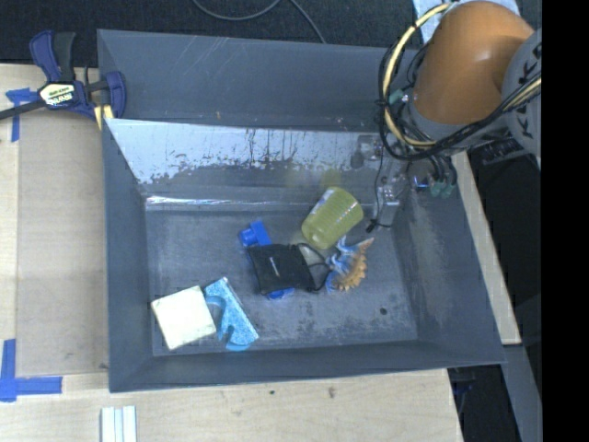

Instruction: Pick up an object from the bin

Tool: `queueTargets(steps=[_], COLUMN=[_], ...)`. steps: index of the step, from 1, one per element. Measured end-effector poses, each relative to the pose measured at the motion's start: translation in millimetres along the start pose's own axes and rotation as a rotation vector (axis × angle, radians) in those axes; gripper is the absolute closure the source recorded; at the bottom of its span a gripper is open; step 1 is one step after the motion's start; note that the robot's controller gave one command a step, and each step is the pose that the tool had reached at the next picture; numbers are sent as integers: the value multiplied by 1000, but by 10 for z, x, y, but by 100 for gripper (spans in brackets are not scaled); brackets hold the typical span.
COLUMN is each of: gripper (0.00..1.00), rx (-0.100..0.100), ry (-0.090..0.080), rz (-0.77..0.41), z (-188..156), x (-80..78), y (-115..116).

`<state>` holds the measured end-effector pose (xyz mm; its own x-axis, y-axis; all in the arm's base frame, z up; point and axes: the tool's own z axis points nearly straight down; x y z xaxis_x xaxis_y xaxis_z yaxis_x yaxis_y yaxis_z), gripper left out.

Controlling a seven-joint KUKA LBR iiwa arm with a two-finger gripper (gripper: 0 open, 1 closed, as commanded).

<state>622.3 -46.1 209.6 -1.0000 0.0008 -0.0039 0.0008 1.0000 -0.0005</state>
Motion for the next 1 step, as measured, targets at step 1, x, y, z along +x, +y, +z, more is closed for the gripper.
queueTargets(steps=[1], gripper=[0], rx=[1], ry=[-6], rz=[-81], z=[190], x=[18], y=[31])
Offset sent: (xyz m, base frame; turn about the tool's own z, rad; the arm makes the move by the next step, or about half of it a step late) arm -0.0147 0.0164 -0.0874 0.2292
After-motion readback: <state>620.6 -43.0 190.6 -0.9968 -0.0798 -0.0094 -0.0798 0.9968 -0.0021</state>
